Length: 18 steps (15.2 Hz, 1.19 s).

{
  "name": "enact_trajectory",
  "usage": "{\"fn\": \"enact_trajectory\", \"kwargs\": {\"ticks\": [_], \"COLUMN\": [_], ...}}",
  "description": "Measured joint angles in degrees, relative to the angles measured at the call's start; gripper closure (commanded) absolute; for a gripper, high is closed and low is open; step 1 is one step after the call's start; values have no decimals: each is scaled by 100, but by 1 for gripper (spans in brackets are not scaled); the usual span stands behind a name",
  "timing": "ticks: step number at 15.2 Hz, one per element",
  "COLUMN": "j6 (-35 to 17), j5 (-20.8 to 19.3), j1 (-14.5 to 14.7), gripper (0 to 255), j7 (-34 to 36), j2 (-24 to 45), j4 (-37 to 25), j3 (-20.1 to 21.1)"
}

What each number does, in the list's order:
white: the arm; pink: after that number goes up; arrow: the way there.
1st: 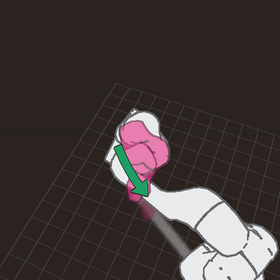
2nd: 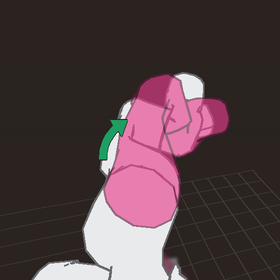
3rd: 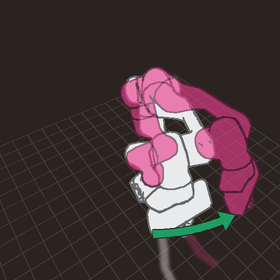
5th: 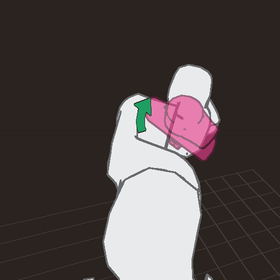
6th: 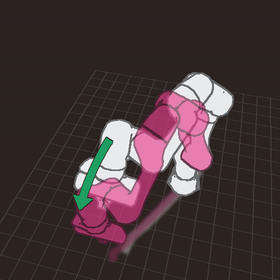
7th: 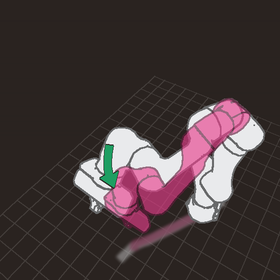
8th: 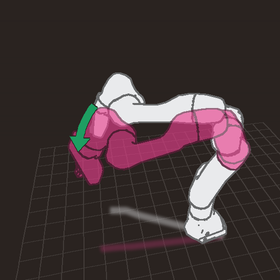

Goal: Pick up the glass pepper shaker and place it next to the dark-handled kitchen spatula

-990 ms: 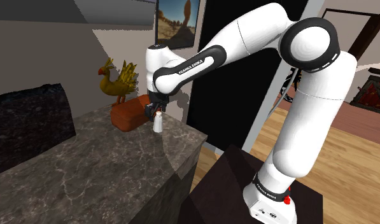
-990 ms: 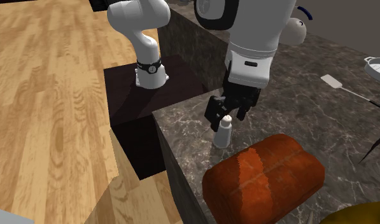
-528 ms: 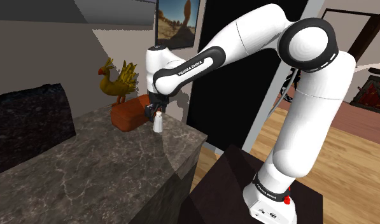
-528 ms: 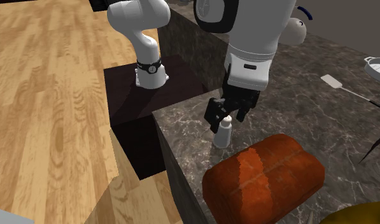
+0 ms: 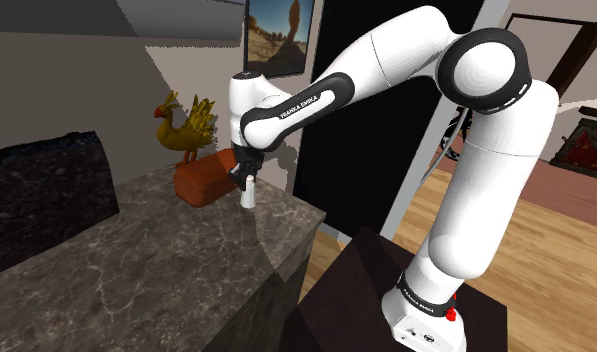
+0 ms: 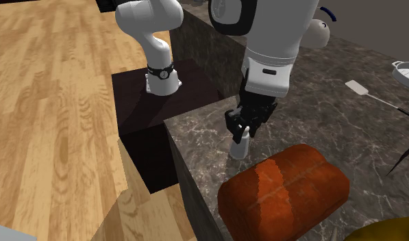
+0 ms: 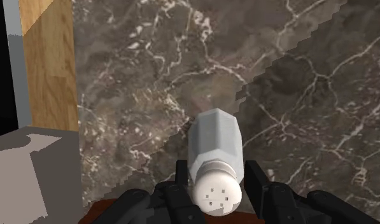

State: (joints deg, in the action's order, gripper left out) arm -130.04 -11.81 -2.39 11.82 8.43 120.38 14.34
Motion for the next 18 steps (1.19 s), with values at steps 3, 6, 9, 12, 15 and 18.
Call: {"fn": "enact_trajectory", "kwargs": {"ticks": [3, 6, 9, 12, 15, 18], "j6": [30, 199, 395, 627, 827, 1033], "j5": [10, 71, 128, 200, 241, 282], "j1": [-5, -10, -14, -13, -22, -17], "gripper": [255, 255, 255, 255, 255, 255], "j7": [-16, -68, -124, -180, -239, -275], "j2": [-13, -133, -229, -375, -439, -509], "j4": [-18, -74, -184, -279, -422, -562], "j3": [-1, 11, 20, 35, 33, 41]}}
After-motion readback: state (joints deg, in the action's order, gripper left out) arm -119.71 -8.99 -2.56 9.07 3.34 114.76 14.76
